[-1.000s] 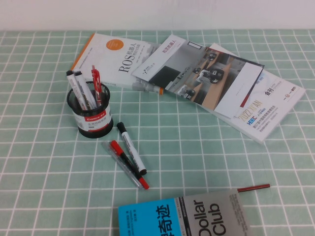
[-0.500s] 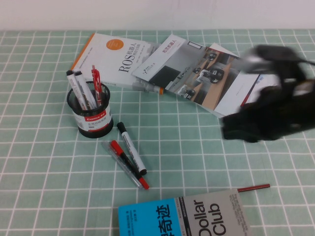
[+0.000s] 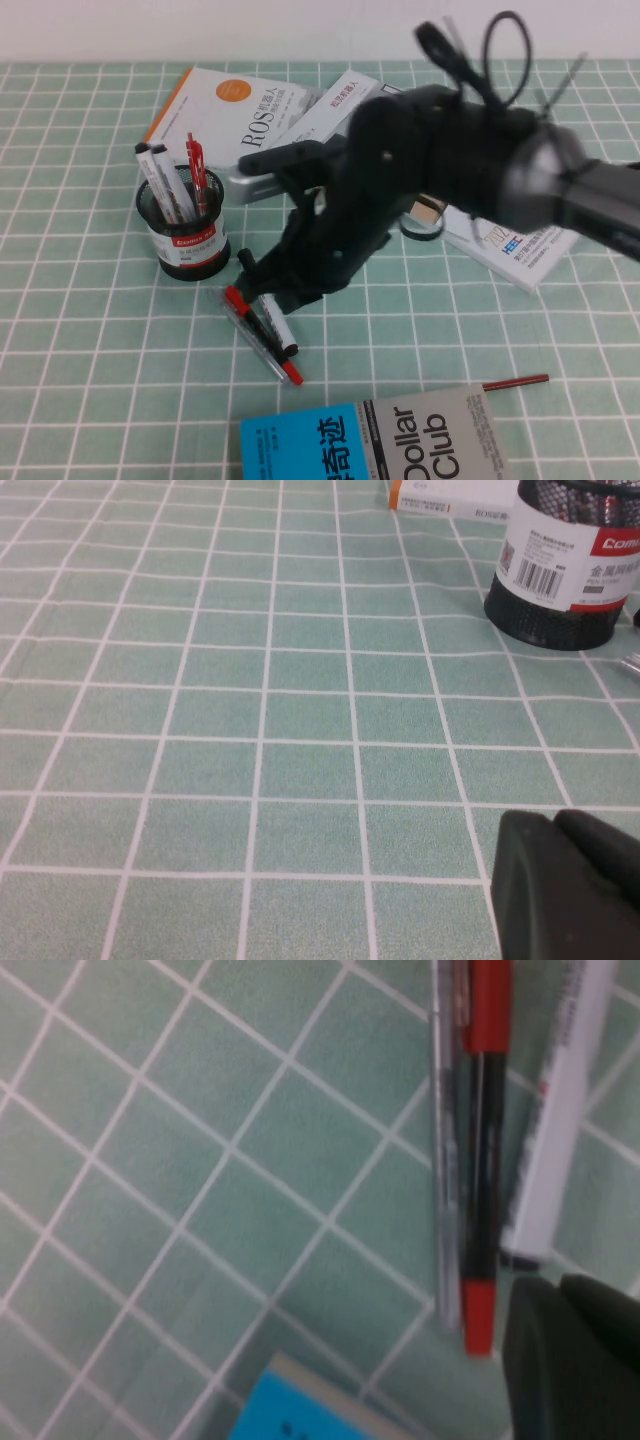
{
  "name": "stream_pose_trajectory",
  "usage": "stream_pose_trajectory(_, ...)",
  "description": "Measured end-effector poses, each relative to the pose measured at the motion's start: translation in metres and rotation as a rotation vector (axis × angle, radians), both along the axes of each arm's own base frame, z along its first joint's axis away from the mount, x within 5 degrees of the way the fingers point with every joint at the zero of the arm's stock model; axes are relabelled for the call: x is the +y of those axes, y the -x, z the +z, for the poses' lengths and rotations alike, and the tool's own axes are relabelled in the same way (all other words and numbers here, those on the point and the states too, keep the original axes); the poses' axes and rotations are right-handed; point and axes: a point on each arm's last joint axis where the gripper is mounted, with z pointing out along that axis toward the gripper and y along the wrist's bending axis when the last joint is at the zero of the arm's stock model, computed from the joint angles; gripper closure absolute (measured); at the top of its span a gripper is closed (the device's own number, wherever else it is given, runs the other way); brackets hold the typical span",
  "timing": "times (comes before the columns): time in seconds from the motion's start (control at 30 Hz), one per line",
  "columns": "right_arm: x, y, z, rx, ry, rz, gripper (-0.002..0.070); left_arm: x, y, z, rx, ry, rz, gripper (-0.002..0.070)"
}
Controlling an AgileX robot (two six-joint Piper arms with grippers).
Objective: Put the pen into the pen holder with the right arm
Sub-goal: Pick up the pen on the table
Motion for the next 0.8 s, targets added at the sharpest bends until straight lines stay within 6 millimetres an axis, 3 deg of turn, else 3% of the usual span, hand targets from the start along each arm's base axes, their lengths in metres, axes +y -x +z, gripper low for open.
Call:
stream_pose_trajectory(0.13, 0.021, -0.017, -0.009, 0.015, 0.046, 0.031, 0.0654, 0.000, 0.000, 0.000, 0.000, 0.000, 0.000, 0.0681)
stream_pose_trajectory(0.4, 0.043, -0.047, -0.032, 0.038, 0.154, -0.069, 0.0471, 0.000, 0.000, 0.000, 0.000, 0.000, 0.000, 0.0681)
stream_pose_trajectory(0.8, 0.063, -0.074, -0.063, -0.002, 0.177, -0.091, 0.0444, 0.000, 0.000, 0.000, 0.000, 0.000, 0.000, 0.0681)
